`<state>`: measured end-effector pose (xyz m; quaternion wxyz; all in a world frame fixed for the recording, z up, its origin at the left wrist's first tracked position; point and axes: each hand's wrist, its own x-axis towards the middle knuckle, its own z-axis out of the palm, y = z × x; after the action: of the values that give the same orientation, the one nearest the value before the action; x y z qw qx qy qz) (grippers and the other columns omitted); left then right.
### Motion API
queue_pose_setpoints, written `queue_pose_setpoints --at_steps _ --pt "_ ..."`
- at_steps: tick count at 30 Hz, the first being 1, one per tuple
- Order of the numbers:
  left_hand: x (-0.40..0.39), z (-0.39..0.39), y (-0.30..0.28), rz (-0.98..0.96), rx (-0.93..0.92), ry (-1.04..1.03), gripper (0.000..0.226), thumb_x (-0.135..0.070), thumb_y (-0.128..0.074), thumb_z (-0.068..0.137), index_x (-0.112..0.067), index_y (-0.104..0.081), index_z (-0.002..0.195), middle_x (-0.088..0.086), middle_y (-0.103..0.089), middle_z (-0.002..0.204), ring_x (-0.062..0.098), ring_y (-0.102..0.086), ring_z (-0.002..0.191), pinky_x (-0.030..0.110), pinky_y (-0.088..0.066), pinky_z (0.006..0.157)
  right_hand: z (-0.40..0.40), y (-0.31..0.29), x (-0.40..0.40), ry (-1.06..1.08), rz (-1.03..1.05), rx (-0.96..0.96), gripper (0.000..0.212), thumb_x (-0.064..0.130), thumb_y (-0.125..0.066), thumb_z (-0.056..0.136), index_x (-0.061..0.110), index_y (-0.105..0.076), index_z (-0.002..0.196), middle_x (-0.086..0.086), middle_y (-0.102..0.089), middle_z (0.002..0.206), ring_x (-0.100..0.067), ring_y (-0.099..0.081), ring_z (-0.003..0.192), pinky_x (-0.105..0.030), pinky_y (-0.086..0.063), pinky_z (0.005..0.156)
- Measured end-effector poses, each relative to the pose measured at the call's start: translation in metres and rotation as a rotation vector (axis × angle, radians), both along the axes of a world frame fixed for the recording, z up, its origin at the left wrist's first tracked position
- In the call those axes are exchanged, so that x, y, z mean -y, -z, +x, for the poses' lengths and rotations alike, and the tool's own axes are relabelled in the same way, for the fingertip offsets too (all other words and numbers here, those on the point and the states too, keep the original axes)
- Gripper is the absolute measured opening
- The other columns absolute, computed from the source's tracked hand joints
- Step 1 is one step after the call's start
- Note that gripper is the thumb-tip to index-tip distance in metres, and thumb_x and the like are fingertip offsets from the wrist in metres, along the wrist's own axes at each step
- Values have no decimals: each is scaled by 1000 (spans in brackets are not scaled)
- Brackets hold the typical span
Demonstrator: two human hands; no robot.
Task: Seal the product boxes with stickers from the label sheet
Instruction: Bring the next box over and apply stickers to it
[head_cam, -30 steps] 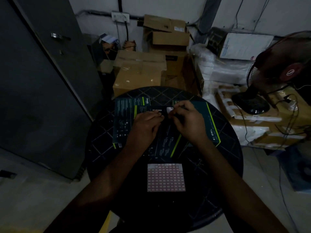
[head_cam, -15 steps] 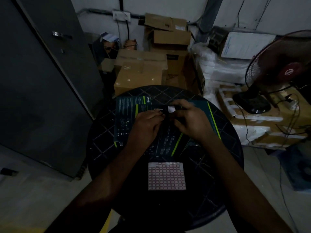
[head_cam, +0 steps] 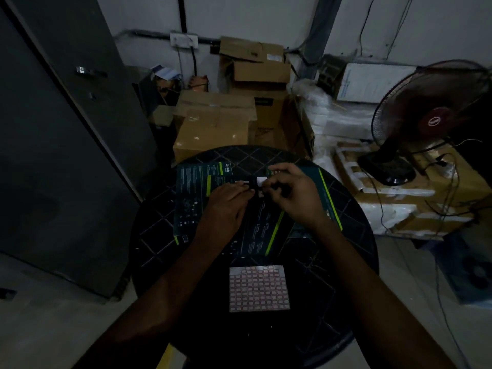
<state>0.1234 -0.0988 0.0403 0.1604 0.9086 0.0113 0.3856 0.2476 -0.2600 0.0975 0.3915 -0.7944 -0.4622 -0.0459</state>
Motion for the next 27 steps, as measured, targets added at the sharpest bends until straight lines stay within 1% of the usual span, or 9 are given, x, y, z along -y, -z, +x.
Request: queue_pose_setpoints --at_steps 2,5,8,11,14,17,20,23,27 --pt "-1 -1 2 84 -40 -18 35 -5 -63 88 -7 -68 123 11 -66 128 28 -56 127 42 -23 119 -2 1 -2 9 -50 81 6 27 -74 85 29 -76 90 12 -59 129 -8 -67 84 -35 -56 71" --pt "-3 -2 5 227 -83 -57 53 1 -74 79 -6 -61 130 12 -61 136 30 -48 136 46 0 123 -5 2 -3 26 -118 210 8 26 -74 84 30 -77 90 13 -60 130 -9 -67 93 -35 -57 70" --pt "-3 -2 12 318 -93 -95 65 3 -71 77 -5 -53 138 13 -53 145 29 -36 142 48 5 123 -6 6 -3 19 -116 417 13 22 -69 86 25 -79 93 9 -66 123 -17 -65 96 -35 -55 70" --pt "-3 -3 19 358 -78 -120 69 3 -64 78 -5 -45 144 13 -47 150 27 -30 145 49 1 124 -4 18 -4 -12 -76 568 18 16 -63 86 18 -78 96 3 -70 117 -24 -60 94 -40 -46 77" --pt "-2 -3 21 370 -78 -125 63 -1 -55 83 -6 -41 145 12 -50 147 26 -33 143 47 -8 124 -7 30 -4 34 12 475 16 12 -65 86 16 -77 96 1 -69 121 -27 -62 98 -40 -47 80" --pt "-2 0 21 345 -88 -119 57 -5 -49 87 -6 -46 144 11 -53 145 25 -37 141 47 -15 122 -12 35 -3 128 40 352 16 18 -65 87 22 -78 97 6 -69 122 -20 -63 101 -33 -50 81" --pt "0 2 19 313 -81 -122 54 -6 -52 88 -6 -50 141 10 -55 143 26 -43 139 48 -20 121 -13 32 -6 176 53 275 20 30 -66 89 25 -78 104 8 -68 126 -13 -64 107 -27 -52 86" --pt "0 3 16 291 -70 -119 57 -2 -63 84 -6 -53 140 10 -56 142 26 -46 137 49 -23 119 -9 27 -7 203 -21 301 28 38 -68 90 24 -77 112 7 -65 133 -13 -68 108 -27 -56 83" --pt "-2 4 15 269 -48 -112 59 1 -70 81 -7 -55 137 9 -58 140 24 -47 136 49 -27 117 -5 20 -6 224 -68 215 44 45 -77 81 26 -72 120 9 -57 144 -8 -66 113 -24 -56 86"
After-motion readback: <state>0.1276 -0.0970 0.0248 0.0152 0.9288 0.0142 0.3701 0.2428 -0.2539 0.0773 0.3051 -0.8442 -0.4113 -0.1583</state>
